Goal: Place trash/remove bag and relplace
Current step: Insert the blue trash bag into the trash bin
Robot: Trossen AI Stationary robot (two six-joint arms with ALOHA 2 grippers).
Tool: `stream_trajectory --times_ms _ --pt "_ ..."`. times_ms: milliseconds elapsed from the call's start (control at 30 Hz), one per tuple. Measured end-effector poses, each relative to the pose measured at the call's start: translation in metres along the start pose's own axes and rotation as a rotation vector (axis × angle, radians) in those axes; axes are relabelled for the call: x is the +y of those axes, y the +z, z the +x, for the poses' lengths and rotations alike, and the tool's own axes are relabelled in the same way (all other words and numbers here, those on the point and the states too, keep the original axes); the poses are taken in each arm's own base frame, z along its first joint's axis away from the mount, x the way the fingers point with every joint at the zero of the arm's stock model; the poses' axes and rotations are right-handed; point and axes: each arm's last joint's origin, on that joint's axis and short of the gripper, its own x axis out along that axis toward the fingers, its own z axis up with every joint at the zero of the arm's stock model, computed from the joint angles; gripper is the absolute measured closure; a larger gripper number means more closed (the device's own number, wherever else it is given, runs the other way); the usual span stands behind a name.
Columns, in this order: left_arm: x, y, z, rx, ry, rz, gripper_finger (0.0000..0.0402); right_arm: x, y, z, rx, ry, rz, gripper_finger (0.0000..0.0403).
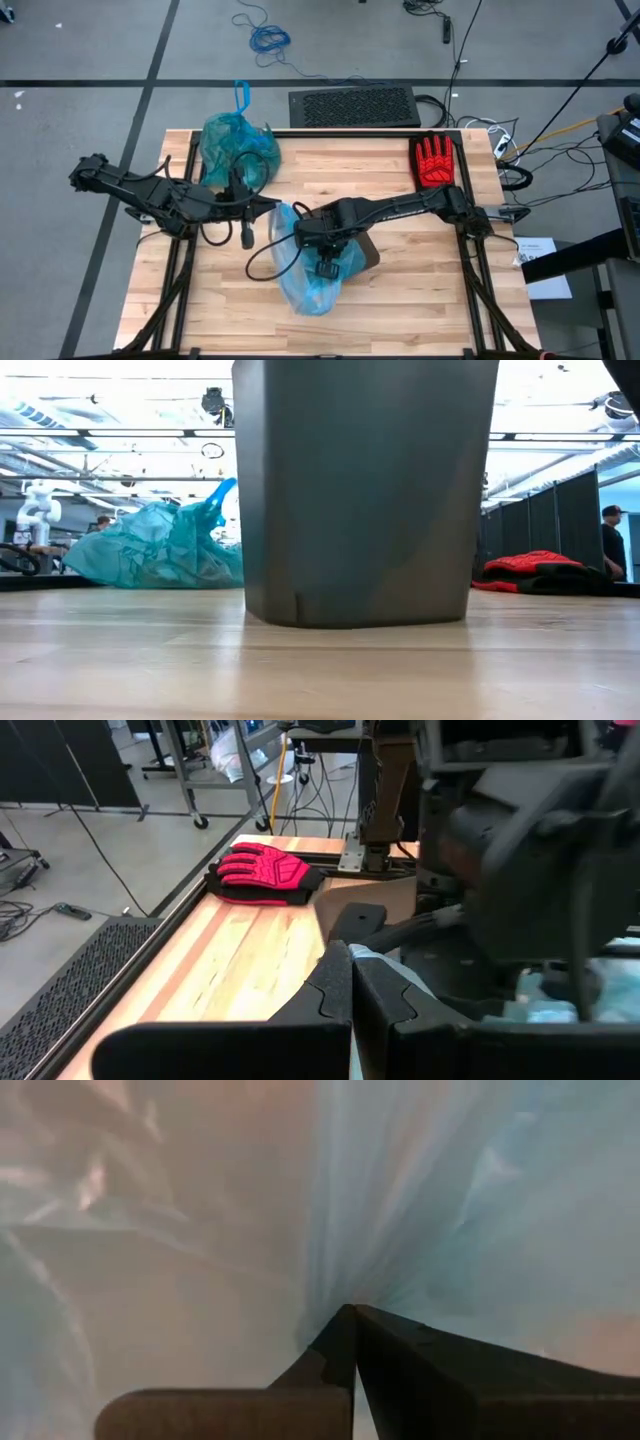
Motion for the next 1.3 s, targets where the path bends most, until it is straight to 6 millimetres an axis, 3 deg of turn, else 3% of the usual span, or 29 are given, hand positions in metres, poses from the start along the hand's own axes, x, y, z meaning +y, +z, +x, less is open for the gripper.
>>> stream_trajectory --times_ms 400,867,1000,1300 --pt "0.000 0.000 0.000 -0.001 0.007 0.000 0.0401 -0.033 0.007 0.010 0.014 -0.100 -0.028 0.0403" --pt "0.000 -0.005 0.003 0.035 0.025 0.013 0.0401 -0.073 0.008 0.039 0.080 -0.127 -0.047 0.0403" --pt "-0.001 -0.005 0.005 0.034 0.035 0.013 0.0401 -0.073 0.004 0.028 0.077 -0.122 -0.048 0.0403" --pt "-0.001 0.000 0.004 0.003 0.058 0.005 0.0401 -0.071 -0.006 -0.024 -0.052 -0.151 -0.020 0.0403"
